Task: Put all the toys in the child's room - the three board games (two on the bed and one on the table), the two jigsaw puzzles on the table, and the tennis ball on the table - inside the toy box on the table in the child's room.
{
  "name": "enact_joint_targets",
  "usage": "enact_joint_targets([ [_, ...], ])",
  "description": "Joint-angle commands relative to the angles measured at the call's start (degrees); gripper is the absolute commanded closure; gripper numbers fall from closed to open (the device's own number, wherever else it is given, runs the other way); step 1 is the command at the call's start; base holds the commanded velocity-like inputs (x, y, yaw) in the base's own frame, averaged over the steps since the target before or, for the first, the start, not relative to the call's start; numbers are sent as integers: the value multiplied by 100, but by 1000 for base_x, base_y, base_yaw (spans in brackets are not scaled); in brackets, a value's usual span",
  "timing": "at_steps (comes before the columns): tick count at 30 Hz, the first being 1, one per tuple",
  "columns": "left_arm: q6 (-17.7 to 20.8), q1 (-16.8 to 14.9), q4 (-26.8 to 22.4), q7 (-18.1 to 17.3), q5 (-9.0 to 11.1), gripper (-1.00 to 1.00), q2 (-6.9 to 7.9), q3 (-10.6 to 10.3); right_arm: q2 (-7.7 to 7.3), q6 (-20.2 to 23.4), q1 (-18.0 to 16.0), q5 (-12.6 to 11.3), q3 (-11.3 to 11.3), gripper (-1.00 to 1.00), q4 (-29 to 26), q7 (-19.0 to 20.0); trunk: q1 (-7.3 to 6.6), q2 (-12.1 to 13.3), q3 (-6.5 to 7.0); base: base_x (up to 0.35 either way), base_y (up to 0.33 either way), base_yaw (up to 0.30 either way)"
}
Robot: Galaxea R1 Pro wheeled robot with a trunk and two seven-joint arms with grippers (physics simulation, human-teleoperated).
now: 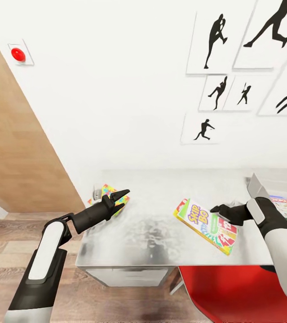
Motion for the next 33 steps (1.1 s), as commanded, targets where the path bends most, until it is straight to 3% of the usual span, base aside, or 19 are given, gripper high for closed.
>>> enact_joint_targets([
  [1, 36, -6, -1, 24, 30, -100, -5, 12, 4, 23, 2, 57, -24, -100, 14, 48, 9, -5, -19, 0, 0, 0],
  [21, 3, 43, -10, -105, 26, -100, 5, 18, -2, 23, 44, 57, -18, -100, -151, 102, 9, -5, -136, -4, 0, 0],
  [33, -4, 47, -12, -121, 26, -100, 10, 11, 23, 23, 75, 57, 3, -100, -184, 158, 9, -5, -139, -216, 0, 0],
])
